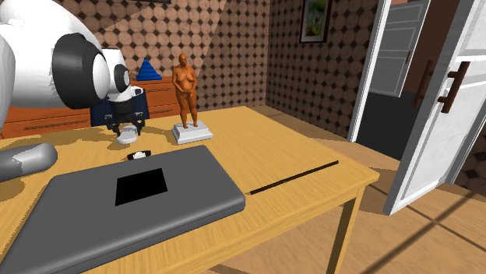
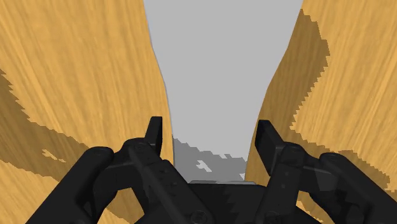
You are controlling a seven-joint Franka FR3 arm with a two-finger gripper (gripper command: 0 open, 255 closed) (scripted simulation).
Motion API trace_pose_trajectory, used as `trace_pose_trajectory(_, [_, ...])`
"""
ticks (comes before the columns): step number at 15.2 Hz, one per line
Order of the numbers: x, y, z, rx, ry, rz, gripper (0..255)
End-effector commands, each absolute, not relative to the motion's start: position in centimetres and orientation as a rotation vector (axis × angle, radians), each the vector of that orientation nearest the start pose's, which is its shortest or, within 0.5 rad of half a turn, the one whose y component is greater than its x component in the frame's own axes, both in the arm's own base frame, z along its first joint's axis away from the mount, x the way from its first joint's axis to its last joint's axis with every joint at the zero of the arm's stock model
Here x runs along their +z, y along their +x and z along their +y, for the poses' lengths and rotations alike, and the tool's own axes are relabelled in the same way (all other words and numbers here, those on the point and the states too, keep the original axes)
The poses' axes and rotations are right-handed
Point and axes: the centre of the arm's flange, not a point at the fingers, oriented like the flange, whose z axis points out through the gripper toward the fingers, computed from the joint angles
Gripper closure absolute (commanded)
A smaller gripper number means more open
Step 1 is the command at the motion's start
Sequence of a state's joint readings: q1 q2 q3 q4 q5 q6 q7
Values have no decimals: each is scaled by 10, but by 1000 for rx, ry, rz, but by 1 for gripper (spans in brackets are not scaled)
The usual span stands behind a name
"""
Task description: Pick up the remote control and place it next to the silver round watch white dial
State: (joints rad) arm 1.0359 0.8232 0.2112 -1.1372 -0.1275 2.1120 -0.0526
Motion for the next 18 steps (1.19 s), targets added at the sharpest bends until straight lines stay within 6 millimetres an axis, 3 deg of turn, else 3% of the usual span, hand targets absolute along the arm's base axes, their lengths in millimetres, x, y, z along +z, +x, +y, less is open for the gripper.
trace_pose_trajectory(1, [334, 301, 717, -181, -2420, -1796, 0])
trace_pose_trajectory(6, [334, 301, 717, -181, -2420, -1796, 0])
trace_pose_trajectory(10, [383, 300, 709, -181, -2420, -1796, 0])
trace_pose_trajectory(18, [383, 300, 709, -181, -2420, -1796, 0])
